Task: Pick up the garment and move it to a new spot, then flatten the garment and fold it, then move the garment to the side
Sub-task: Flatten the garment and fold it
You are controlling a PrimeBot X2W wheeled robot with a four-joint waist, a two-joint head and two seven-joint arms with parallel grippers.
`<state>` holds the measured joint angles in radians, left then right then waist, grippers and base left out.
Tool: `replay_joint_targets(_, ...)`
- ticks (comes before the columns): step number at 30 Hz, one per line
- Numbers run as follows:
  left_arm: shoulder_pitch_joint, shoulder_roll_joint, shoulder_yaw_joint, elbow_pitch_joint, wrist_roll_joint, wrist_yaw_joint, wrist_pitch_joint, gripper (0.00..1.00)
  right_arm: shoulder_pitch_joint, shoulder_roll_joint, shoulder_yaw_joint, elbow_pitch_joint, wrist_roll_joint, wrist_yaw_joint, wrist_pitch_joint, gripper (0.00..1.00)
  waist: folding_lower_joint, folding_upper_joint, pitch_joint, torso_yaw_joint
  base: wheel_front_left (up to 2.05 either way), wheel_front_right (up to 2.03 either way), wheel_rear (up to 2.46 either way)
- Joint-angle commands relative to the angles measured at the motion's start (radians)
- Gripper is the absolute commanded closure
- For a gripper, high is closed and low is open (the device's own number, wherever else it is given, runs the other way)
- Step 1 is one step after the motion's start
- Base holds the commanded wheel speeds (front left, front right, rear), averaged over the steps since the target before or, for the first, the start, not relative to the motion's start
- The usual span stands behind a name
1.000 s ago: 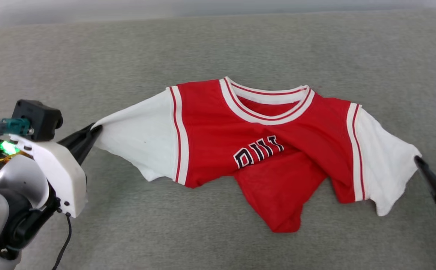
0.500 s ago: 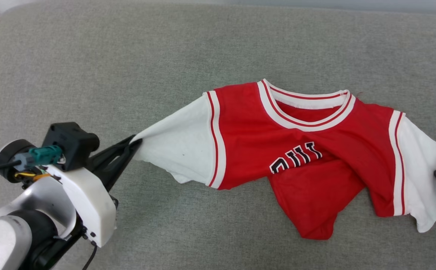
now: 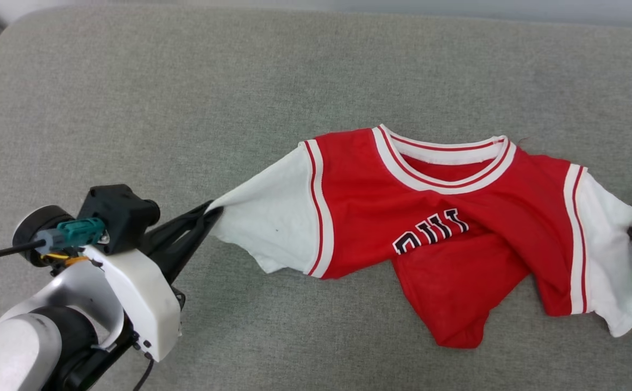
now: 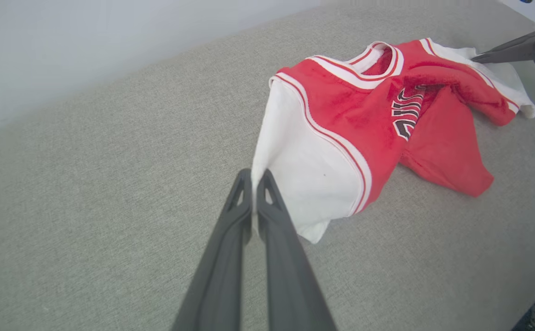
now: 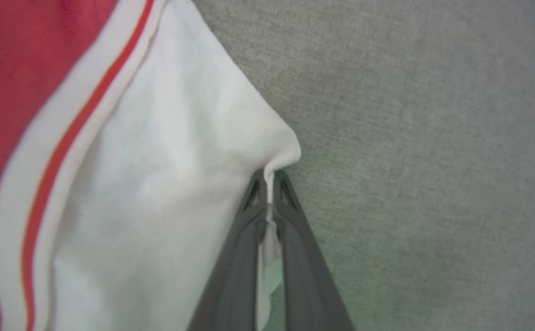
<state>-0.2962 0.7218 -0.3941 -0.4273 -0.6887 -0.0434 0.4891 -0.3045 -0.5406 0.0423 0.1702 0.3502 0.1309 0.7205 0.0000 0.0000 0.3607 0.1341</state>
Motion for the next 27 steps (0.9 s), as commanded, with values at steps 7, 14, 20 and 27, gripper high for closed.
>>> replay_joint_targets(7, -0.006, 0.011, 0.049, 0.016, 0.006, 0.021, -0.048, 1.0, -0.057, -0.07, 0.031, -0.041, 0.045, 0.0, -0.09, 1.0, 0.0, 0.0, -0.094, -0.042, 0.0, 0.0, 0.0)
replay_joint_targets(14, -0.008, 0.053, 0.143, -0.009, 0.019, 0.055, -0.097, 1.0, -0.179, -0.167, 0.069, -0.159, 0.057, 0.0, -0.185, 1.0, 0.0, 0.0, -0.192, -0.095, 0.0, 0.0, 0.0)
replay_joint_targets(20, -0.042, 0.085, 0.243, -0.041, 0.037, 0.098, -0.143, 1.0, -0.289, -0.226, 0.12, -0.25, 0.041, 0.0, -0.247, 1.0, 0.0, 0.0, -0.258, -0.131, 0.0, 0.0, 0.0)
replay_joint_targets(27, -0.101, 0.134, 0.351, -0.07, 0.051, 0.122, -0.172, 1.0, -0.382, -0.26, 0.159, -0.304, 0.004, -0.001, -0.26, 1.0, 0.0, 0.0, -0.314, -0.158, 0.0, 0.0, 0.0)
